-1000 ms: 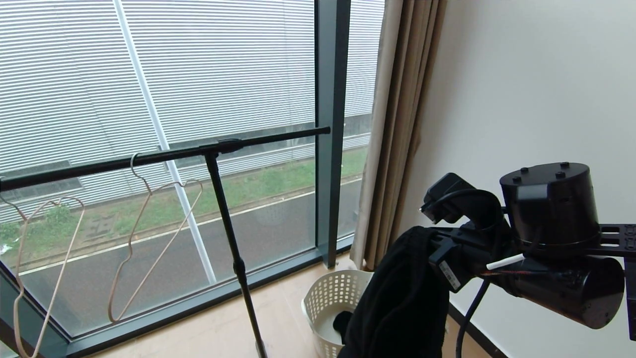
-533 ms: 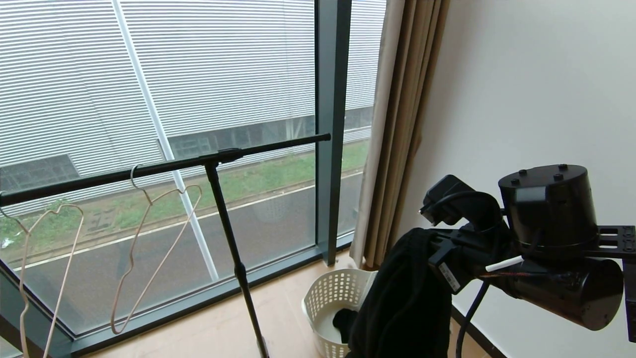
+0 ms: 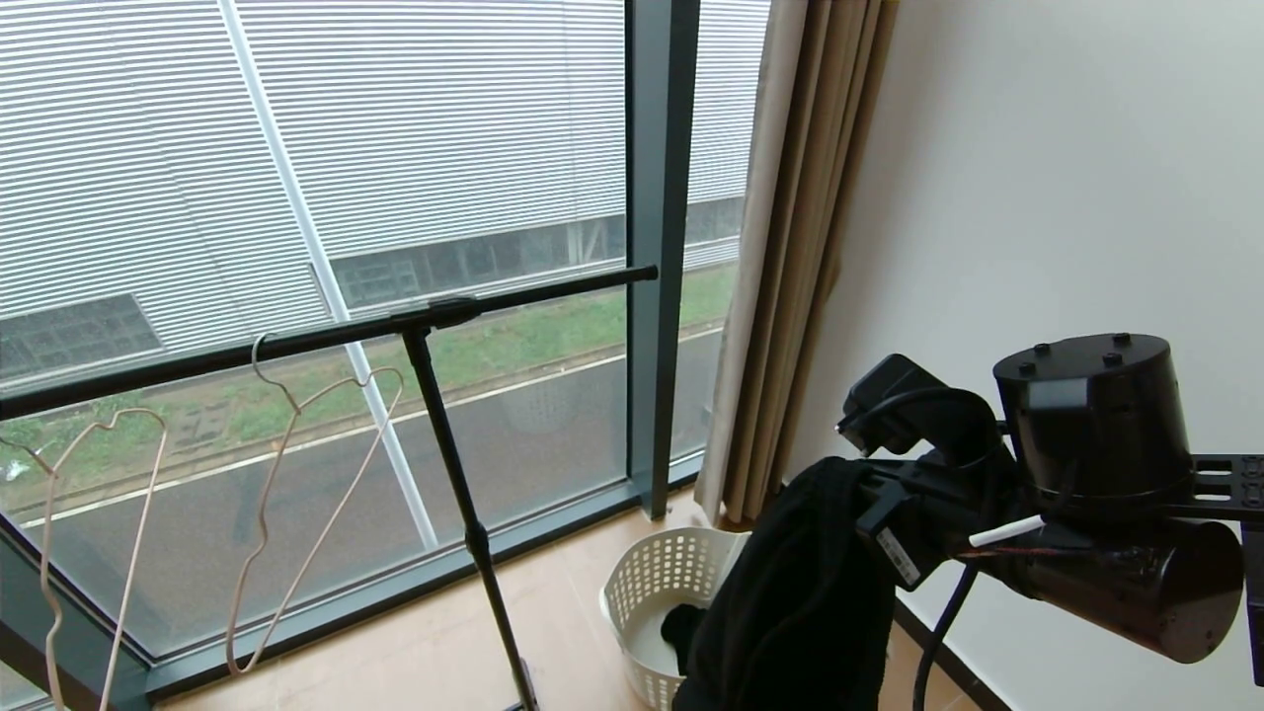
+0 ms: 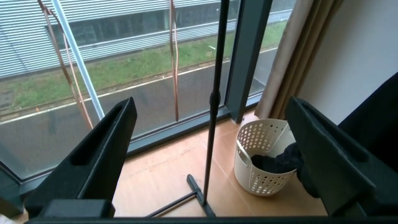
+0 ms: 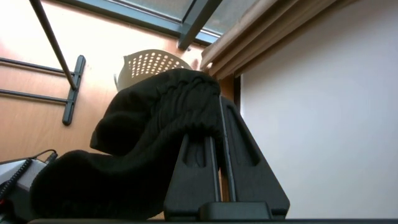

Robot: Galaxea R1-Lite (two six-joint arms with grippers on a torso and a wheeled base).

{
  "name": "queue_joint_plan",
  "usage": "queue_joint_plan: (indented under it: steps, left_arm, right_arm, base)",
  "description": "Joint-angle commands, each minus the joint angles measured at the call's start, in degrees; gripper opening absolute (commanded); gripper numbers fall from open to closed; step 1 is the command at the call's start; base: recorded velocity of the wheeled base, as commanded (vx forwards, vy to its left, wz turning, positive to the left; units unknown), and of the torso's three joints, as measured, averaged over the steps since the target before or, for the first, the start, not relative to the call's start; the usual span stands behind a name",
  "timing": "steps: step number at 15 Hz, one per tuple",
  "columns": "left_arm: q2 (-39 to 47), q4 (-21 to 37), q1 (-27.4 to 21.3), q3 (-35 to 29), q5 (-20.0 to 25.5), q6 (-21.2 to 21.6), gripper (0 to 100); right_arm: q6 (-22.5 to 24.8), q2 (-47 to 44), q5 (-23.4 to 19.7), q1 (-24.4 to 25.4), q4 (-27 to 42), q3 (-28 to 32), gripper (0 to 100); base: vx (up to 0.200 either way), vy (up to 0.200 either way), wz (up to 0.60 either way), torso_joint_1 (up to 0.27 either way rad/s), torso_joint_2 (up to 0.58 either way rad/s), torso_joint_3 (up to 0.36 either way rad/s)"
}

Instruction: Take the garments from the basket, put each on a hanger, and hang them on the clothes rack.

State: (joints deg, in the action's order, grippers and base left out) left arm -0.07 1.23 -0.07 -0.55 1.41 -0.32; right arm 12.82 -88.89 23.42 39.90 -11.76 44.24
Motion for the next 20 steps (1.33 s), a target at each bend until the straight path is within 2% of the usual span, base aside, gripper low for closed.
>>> queue_joint_plan:
  steps: [1,9,12,17,20]
  left_arm:
    - [0.07,-0.09,0.07,0.02,-0.10,-0.03,100]
    - [0.07,0.00,-0.01,0.02,0.08,0.05,100]
    - [0.07,0.00,0.07,0.02,0.08,0.05,100]
    - [0.07,0.00,0.07,0.02,0.08,0.05,100]
    - [0.07,0.00,-0.01,0.02,0.08,0.05,100]
  right_arm:
    - [0.80,-0.23,0.05,0.00,-0.01,-0.21,0]
    - [0.89,-0.32,0.05,0.00,-2.91,-1.35,0]
    - [0.89,-0.32,0.05,0.00,-3.00,-1.70,0]
    - [0.89,-0.23,0.05,0.00,-3.00,-1.70,0]
    - [0.80,-0.23,0.05,0.00,-3.00,-1.70,0]
  base:
    - [0.000,0.000,0.60,0.007,0.00,-0.002]
    - [0.000,0.000,0.60,0.002,0.00,0.000]
    - [0.000,0.000,0.00,0.000,0.00,0.000]
    - [-0.200,0.000,0.00,0.005,0.01,0.000]
    - [0.000,0.200,0.00,-0.014,0.00,0.009]
